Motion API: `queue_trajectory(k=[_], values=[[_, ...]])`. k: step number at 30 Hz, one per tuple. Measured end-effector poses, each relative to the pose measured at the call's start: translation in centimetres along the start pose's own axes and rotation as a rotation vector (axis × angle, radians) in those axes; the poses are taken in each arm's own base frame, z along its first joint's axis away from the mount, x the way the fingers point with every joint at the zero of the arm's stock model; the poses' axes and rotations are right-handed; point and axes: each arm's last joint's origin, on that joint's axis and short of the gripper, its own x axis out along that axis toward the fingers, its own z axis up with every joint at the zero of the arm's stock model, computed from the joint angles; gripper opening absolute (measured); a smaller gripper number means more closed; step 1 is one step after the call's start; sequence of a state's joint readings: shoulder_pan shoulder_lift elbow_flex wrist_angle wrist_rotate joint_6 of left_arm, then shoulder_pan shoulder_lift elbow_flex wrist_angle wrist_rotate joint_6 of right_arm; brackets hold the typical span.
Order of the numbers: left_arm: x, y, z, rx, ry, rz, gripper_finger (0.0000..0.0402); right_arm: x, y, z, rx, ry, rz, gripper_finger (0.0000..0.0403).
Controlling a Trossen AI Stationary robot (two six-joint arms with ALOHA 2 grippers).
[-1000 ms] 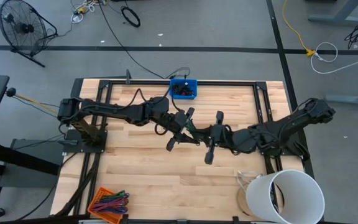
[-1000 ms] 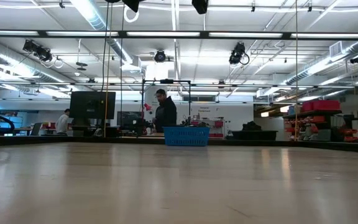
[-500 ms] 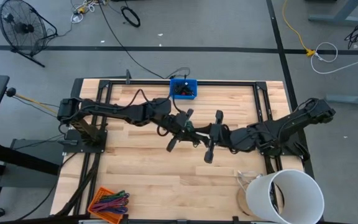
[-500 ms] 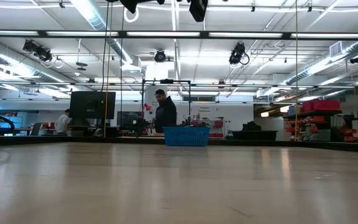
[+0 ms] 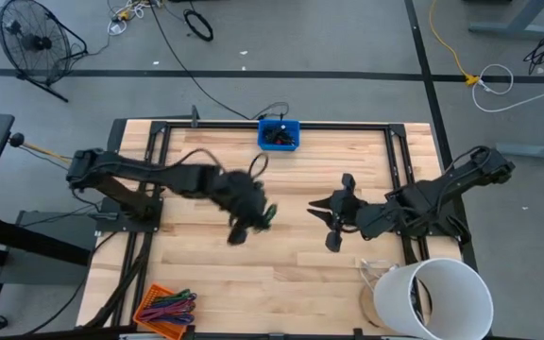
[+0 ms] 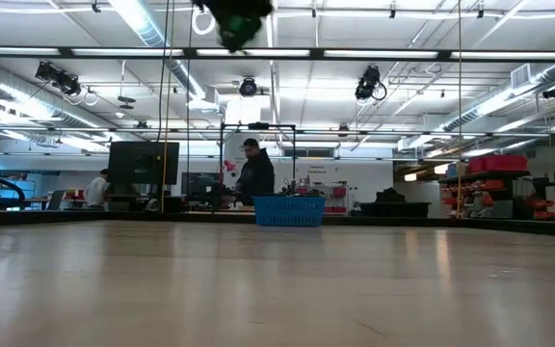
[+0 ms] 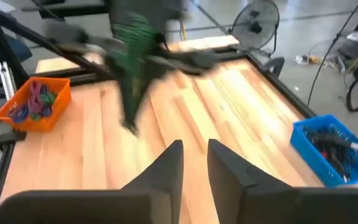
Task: Pick & Place USB Port
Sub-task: Put the green black charger cable into the orange bin
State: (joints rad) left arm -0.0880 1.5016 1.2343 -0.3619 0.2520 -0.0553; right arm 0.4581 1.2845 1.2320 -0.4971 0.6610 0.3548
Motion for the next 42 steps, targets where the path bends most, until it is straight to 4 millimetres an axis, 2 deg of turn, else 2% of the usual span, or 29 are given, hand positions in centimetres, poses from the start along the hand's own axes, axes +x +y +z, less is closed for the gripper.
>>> queue_trajectory(k=[5,14,21,26,29,36,42], values=[[-2.3,-5.6,-1.8,-0.066,0.168,-0.004,0.0018,-0.2,-0.1,-0.7,0.031,0.058,-0.015,0.0065],[-5.5,-16.0,-7.5,-0.202,0.438,0.097,0.0018,-0.1,-0.1,-0.9,0.075,0.065,-0.023,0.0054],[-7.3,-21.7,-11.2,-0.33,0.437,0.157,0.0018,-0.1,-0.1,-0.8,0.078,0.059,-0.023,0.0054],[-7.4,-24.5,-13.9,-0.402,0.49,0.177,0.0018,-0.1,-0.1,-0.8,0.072,0.06,-0.024,0.0054],[-6.8,-25.8,-15.5,-0.419,0.525,0.212,0.0018,-0.1,-0.1,-0.8,0.06,0.06,-0.024,0.0054],[-4.9,-27.2,-18.1,-0.423,0.635,0.274,0.0018,-0.1,-0.1,-0.8,0.054,0.058,-0.023,0.0054],[-4.4,-28.0,-19.5,-0.443,0.698,0.295,0.0018,-0.1,-0.1,-0.8,0.048,0.058,-0.023,0.0054]])
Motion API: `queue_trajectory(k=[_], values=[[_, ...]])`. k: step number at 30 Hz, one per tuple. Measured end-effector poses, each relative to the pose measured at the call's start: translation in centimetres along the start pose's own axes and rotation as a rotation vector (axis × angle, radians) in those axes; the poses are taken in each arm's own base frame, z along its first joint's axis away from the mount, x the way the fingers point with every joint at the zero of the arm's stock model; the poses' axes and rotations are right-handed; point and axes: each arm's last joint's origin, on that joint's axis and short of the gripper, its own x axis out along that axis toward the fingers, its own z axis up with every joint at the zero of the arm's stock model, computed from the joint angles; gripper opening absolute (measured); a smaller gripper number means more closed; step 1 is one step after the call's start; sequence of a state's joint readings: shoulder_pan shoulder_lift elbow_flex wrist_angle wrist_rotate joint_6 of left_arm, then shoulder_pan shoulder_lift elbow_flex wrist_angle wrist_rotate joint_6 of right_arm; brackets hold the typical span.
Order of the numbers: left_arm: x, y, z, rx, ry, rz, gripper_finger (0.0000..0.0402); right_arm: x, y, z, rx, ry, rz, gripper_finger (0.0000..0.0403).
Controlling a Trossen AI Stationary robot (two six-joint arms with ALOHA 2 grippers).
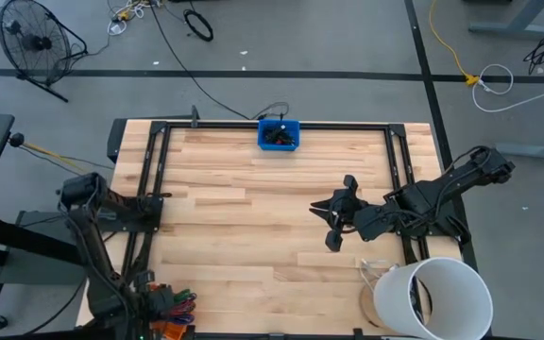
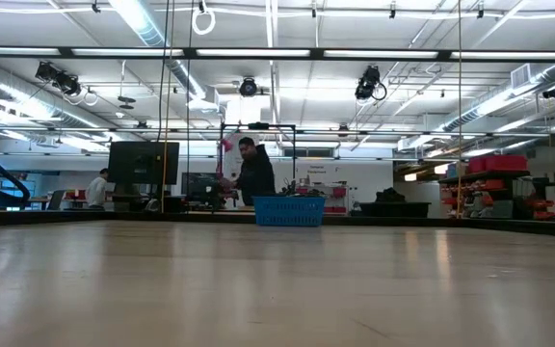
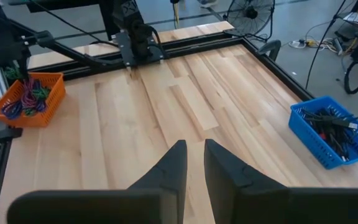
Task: Pick & Place USB Port
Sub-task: Put the green black charger cable into the orange bin
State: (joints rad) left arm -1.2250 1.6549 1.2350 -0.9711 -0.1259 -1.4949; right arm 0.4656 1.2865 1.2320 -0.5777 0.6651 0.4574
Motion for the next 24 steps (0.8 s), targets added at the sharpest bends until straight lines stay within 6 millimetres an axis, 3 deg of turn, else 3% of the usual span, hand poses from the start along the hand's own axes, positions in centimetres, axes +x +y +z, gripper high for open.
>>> queue_trajectory(k=[14,24], values=[[0.1,0.2,-0.8,0.022,-0.037,0.032,0.0017,0.0,0.0,0.0,-0.014,0.0,0.0,0.0054],[2.2,-0.2,-1.3,0.093,0.033,0.102,0.002,0.0,0.0,0.0,-0.014,0.001,0.0,0.0054]])
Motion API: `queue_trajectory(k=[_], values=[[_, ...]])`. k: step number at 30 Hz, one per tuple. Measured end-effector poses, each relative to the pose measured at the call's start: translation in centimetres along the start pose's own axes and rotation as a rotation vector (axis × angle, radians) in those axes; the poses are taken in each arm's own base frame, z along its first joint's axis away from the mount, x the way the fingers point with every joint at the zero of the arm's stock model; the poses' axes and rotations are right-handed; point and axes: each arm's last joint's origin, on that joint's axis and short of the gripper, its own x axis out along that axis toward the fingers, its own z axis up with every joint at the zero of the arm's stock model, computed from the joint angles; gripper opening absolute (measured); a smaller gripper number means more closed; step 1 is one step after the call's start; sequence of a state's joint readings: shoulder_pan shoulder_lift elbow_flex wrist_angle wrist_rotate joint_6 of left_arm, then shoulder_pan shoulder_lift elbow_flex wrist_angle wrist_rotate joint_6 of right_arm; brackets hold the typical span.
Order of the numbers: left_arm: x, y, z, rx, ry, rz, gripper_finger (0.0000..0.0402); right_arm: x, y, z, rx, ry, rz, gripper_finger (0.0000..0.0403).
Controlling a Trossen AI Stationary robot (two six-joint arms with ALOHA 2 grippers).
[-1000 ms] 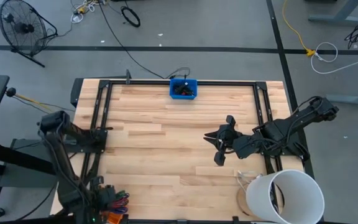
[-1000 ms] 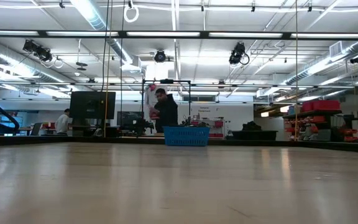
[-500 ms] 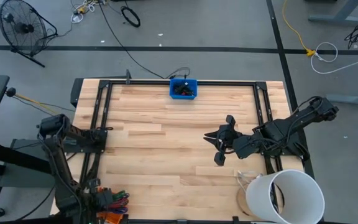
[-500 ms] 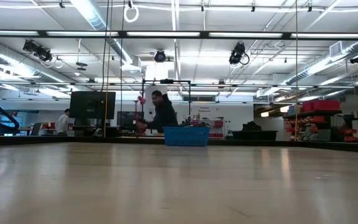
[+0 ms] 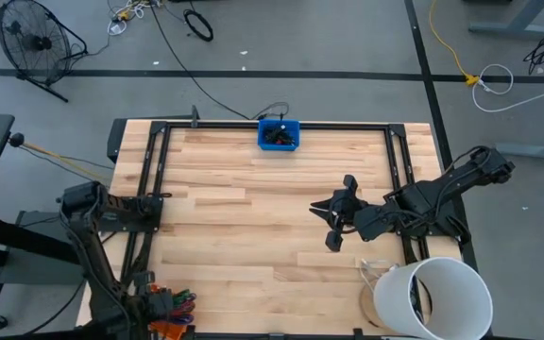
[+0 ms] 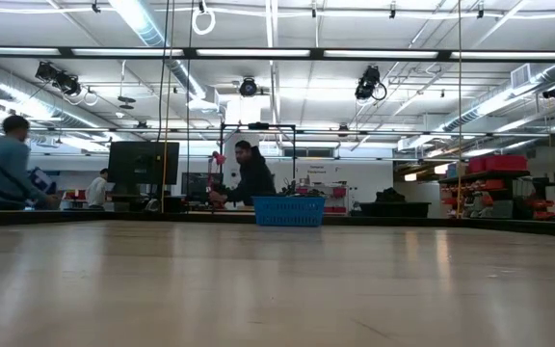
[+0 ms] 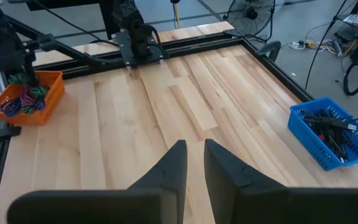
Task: Pick & Place USB Port
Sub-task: Put the green black charger cable into the orange bin
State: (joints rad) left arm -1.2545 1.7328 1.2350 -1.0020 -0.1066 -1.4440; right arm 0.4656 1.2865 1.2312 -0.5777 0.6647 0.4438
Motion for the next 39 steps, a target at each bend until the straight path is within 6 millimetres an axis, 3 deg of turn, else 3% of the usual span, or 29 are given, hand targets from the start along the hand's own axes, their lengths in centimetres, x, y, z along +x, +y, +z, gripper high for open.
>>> queue_trajectory(k=[12,20,27,39], values=[[0.0,-0.3,-0.8,0.029,-0.062,-0.011,0.0022,0.9,0.0,-1.6,-0.012,0.035,-0.017,0.0054],[2.3,0.8,-2.1,0.038,-0.067,0.007,0.0028,1.0,0.0,-1.9,-0.01,0.033,-0.016,0.0054],[2.0,0.6,-1.5,0.066,-0.176,0.004,0.006,1.0,0.1,-1.7,-0.008,0.016,-0.008,0.0054],[2.0,0.7,-0.9,0.029,-0.156,0.01,0.0083,1.0,0.2,-1.5,-0.025,-0.001,0.001,0.0054]])
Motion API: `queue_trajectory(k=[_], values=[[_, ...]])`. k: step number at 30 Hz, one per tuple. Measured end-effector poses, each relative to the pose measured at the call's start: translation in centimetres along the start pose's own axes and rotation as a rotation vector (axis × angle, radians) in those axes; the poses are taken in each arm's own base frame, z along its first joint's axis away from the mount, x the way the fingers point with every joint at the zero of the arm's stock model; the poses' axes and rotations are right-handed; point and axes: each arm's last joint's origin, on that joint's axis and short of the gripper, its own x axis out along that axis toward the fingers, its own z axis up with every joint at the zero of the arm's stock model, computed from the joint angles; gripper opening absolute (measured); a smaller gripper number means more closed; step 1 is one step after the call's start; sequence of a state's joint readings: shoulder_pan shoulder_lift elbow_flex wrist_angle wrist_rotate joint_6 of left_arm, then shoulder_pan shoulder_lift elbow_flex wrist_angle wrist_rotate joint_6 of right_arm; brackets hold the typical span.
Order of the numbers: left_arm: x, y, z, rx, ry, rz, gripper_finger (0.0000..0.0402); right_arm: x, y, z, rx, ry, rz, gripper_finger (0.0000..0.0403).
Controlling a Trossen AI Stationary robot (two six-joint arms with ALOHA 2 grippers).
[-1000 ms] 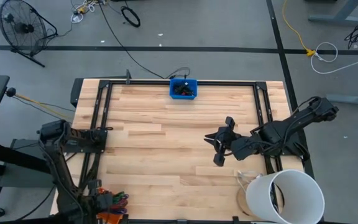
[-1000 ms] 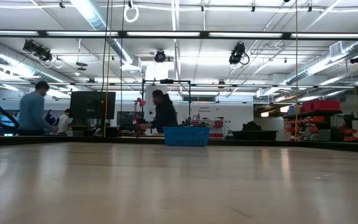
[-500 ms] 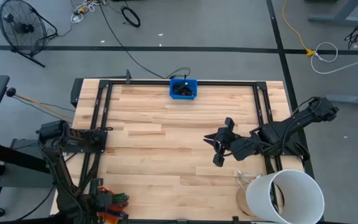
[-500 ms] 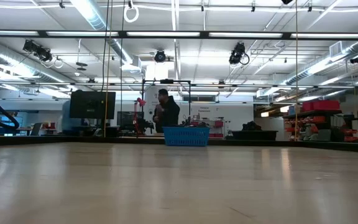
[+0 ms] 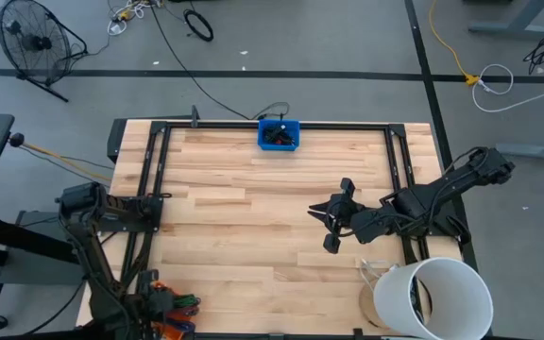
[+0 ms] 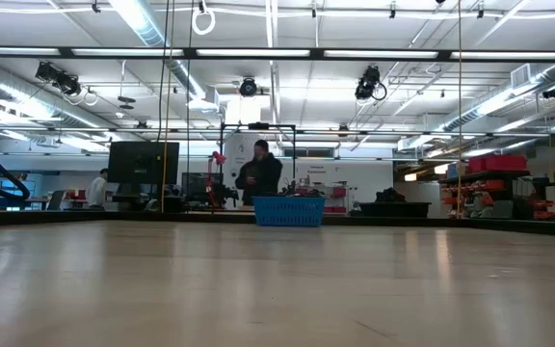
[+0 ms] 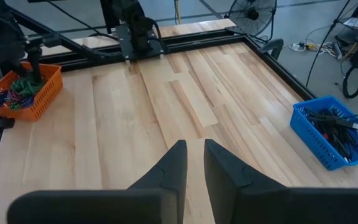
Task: Pick & Place USB Port
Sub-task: Put the green black charger cable into the orange bin, then return to Home Position
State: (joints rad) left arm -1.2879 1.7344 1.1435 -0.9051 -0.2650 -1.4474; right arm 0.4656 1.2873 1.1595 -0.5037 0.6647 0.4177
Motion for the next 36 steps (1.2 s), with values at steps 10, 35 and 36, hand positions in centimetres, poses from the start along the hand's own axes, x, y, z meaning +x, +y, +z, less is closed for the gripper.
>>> queue_trajectory(k=[10,35,36], values=[[-0.3,0.2,0.9,-0.028,0.034,-0.015,0.0108,0.0,0.0,0.0,0.0,0.0,0.0,0.0054],[-7.7,3.7,4.7,0.307,-0.621,0.019,0.0113,0.5,0.1,0.4,0.023,-0.077,-0.008,0.0054],[-7.8,3.9,5.0,0.35,-0.681,0.073,0.0113,0.7,0.1,0.4,0.011,-0.097,-0.003,0.0054]])
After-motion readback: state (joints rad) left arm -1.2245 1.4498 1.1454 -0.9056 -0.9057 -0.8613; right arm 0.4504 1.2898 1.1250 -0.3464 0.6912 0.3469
